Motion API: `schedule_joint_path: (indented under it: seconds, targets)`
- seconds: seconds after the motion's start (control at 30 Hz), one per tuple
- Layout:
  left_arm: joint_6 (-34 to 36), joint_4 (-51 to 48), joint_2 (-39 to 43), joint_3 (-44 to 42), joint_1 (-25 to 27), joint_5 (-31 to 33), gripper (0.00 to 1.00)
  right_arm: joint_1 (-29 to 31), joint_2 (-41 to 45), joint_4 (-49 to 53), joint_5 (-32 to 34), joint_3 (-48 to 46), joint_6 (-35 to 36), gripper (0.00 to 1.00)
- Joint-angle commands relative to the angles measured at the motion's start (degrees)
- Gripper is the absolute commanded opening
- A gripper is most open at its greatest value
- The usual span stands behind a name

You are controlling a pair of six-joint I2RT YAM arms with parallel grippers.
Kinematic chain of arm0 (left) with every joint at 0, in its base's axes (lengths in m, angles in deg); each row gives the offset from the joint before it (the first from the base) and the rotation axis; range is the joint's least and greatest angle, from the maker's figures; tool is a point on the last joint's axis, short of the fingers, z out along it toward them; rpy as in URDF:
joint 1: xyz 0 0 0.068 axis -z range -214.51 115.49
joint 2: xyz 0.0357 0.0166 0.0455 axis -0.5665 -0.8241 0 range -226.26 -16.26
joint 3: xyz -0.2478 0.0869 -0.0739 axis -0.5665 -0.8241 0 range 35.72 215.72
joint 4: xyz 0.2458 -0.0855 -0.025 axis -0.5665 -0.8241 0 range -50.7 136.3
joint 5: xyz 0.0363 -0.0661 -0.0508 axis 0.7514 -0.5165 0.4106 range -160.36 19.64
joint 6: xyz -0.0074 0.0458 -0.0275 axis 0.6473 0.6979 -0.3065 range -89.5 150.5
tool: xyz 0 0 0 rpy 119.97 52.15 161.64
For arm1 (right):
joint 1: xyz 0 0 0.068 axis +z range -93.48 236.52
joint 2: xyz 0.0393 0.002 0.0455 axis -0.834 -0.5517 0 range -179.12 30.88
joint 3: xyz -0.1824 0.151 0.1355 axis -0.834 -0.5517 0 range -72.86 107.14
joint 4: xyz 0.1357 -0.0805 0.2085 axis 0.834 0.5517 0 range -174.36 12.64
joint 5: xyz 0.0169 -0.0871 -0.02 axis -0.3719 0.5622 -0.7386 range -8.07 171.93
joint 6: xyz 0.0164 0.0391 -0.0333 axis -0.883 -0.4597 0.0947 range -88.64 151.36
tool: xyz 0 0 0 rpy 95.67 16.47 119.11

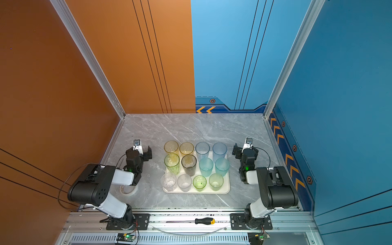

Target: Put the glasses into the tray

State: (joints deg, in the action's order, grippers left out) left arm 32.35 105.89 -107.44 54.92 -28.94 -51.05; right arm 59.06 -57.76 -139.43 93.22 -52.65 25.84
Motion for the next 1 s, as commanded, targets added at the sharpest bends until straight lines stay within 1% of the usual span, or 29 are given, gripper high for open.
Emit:
schedule_joint_path:
  seconds: [0.0,0.97]
  targets:
    - [-1.3,-2.2,0.9,1.0,-0.4,1.5,0.98,0.0,0.0,1.6,2.0,0.7,1.1,1.0]
    - [-0.7,-1.6,0.9,0.7,0.3,2.0,0.98,0.1,0.0,1.4,2.0,0.4,1.1,1.0]
